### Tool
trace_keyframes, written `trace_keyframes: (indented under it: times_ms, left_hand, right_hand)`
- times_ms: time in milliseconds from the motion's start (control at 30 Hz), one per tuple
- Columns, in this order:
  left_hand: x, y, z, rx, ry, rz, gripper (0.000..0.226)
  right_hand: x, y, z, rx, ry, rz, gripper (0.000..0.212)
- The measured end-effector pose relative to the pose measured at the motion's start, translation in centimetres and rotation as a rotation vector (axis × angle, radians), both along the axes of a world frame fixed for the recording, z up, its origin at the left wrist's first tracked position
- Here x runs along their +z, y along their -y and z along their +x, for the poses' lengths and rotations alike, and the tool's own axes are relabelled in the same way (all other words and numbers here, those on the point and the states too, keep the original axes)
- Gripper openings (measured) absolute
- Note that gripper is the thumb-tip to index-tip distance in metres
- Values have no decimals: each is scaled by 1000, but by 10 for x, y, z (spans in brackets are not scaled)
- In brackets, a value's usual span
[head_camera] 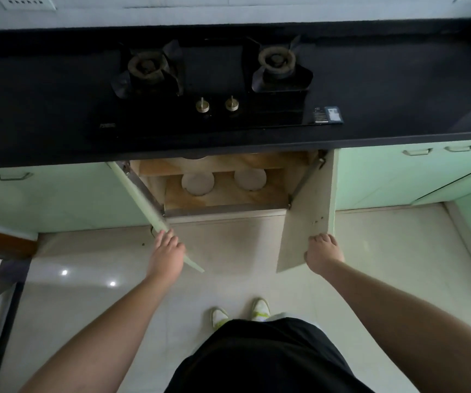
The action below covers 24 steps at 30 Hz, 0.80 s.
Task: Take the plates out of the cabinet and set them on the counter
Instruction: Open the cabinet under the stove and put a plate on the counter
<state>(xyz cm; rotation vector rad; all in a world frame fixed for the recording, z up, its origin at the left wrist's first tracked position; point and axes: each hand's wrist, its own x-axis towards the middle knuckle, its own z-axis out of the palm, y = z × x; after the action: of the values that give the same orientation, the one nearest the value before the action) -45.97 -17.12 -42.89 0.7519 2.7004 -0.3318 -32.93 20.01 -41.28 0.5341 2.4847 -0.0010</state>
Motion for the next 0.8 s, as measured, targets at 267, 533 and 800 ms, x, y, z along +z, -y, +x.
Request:
trace_keyframes:
  times_ms: [267, 533, 800]
  left_hand:
    - [11, 2, 3, -44, 22, 110, 20]
    - [9, 57, 13, 39, 45, -100, 47]
    - [18, 146, 26, 128, 71, -54, 46]
  right_hand:
    - [10, -15, 4, 24, -79, -48, 45]
    - [30, 64, -39, 155, -249, -164, 55]
    - [49, 180, -68, 243, -341, -248, 57]
